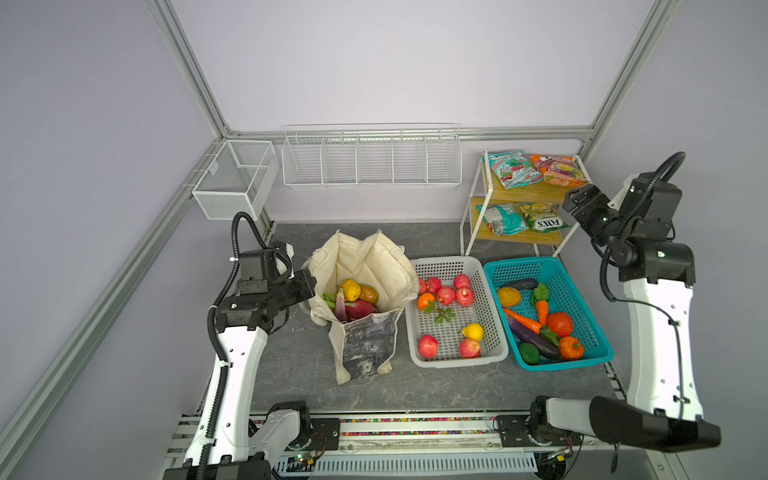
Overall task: Place the food into the grocery bag and tie it
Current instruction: 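Raise the empty right gripper out of the bag toward the snack shelf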
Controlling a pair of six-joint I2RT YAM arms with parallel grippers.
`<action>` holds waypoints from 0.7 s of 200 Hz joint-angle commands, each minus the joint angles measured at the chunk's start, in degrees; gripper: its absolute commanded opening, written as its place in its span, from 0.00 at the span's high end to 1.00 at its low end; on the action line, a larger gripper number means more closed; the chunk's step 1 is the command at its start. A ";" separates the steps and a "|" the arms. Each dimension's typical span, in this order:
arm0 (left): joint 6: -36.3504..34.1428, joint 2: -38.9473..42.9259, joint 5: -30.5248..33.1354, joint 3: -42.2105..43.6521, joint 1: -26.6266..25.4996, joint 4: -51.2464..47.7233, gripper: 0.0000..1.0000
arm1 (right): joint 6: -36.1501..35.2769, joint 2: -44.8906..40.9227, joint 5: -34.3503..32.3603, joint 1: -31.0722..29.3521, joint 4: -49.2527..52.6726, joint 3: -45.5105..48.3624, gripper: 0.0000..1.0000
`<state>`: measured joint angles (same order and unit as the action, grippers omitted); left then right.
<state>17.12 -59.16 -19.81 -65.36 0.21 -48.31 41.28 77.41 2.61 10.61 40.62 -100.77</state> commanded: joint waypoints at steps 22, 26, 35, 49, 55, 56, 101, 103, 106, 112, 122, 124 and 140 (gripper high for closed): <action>0.10 -0.19 -1.11 -1.17 -0.31 1.69 1.00 | 15.89 6.53 16.72 2.68 -14.48 1.54 0.19; 0.17 -0.24 -1.13 -1.17 -0.30 1.77 1.00 | 16.37 6.92 17.08 2.66 -15.02 1.55 0.20; 0.27 -0.38 -1.18 -1.17 -0.30 1.95 1.00 | 17.08 7.44 17.41 2.50 -15.77 1.56 0.20; 0.28 -0.65 -1.28 -1.17 -0.30 2.08 1.00 | 17.84 7.91 17.10 2.45 -16.83 1.92 0.21; 0.21 -0.72 -1.34 -1.17 -0.25 2.08 1.00 | 18.06 8.14 16.85 2.40 -17.22 2.06 0.22; 0.20 -0.71 -1.31 -1.17 -0.27 2.13 1.00 | 18.14 8.17 16.83 2.31 -17.32 2.02 0.22; 0.44 -1.01 -1.59 -0.85 -0.30 2.78 1.00 | 18.66 12.72 16.99 -0.43 -17.96 -1.66 0.30; 0.45 -1.04 -1.56 -0.89 -0.30 2.78 1.00 | 18.71 12.91 16.99 -0.66 -17.90 -1.87 0.30; 0.42 -1.04 -1.59 -0.90 -0.30 2.79 1.00 | 18.68 13.27 16.83 -0.79 -17.87 -2.21 0.31; 0.37 -1.04 -1.55 -0.95 -0.29 2.79 1.00 | 18.72 13.95 16.58 -1.13 -17.71 -2.85 0.31; 0.29 -0.94 -1.54 -1.08 -0.30 2.64 1.00 | 18.78 14.99 16.13 -1.62 -17.62 -3.65 0.32; 0.24 -0.96 -1.54 -1.12 -0.30 2.62 1.00 | 18.87 15.21 16.05 -1.66 -17.60 -3.78 0.32; 0.11 -0.89 -1.56 -1.56 -0.30 2.11 1.00 | 19.13 16.64 14.96 -2.06 -17.64 -4.62 0.33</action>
<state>17.34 -59.92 -20.84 -65.36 0.21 -47.05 58.70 92.18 18.28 9.17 24.08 -103.59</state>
